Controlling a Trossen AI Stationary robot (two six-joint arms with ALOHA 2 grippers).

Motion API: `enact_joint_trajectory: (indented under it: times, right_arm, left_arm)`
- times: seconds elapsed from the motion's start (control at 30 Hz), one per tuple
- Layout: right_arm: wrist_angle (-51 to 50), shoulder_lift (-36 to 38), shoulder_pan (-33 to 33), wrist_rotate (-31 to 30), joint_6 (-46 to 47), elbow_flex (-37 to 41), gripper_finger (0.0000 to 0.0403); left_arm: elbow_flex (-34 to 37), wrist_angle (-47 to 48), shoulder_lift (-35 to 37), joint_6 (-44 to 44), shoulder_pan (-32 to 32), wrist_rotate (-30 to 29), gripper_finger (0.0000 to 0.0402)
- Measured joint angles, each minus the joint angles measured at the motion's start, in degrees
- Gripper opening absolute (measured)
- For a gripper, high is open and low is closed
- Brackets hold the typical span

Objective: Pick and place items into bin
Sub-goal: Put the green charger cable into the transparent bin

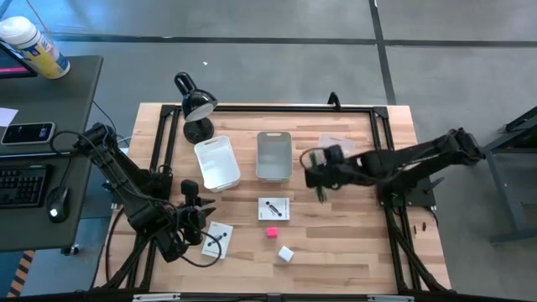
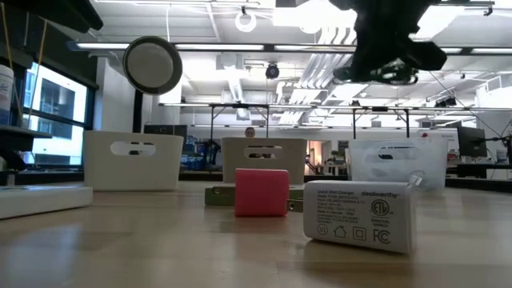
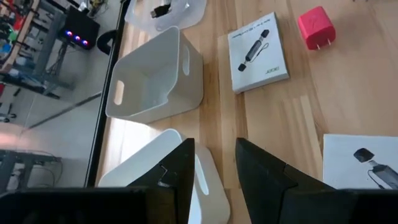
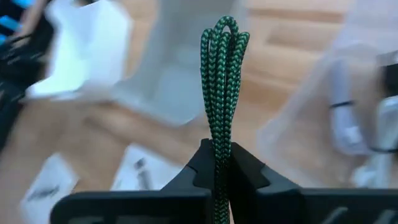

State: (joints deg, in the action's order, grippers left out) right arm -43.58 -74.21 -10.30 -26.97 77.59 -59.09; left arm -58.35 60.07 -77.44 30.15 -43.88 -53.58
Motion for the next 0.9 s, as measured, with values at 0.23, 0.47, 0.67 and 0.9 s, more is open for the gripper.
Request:
enact_joint_trajectory:
  times: [0.23,0.47,0.67,0.9]
  right_arm:
    - [-8.08,0.49,10.26,0.82,0.61,0.00,0.0034]
    - [-11.67,0.41,18.40,0.78,-1.50,0.00,0.0012]
    - [-11.69,0.39,21.17,0.95,-4.62,0.00,0.0031]
    - [-12.56,0.39,21.20,0.95,-6.49,0.00,0.0057]
  left_arm:
    - [0.00,0.13,0.07,-0.17,0.00,0.04,0.0104]
    - [0.00,0.35,0.07,-0.30,0.00,0.00,0.0104]
    - [0.00,0.51,0.07,-0.35,0.00,0.00,0.0104]
    - [0.00,0.50,0.07,-0.35,0.00,-0.01,0.0104]
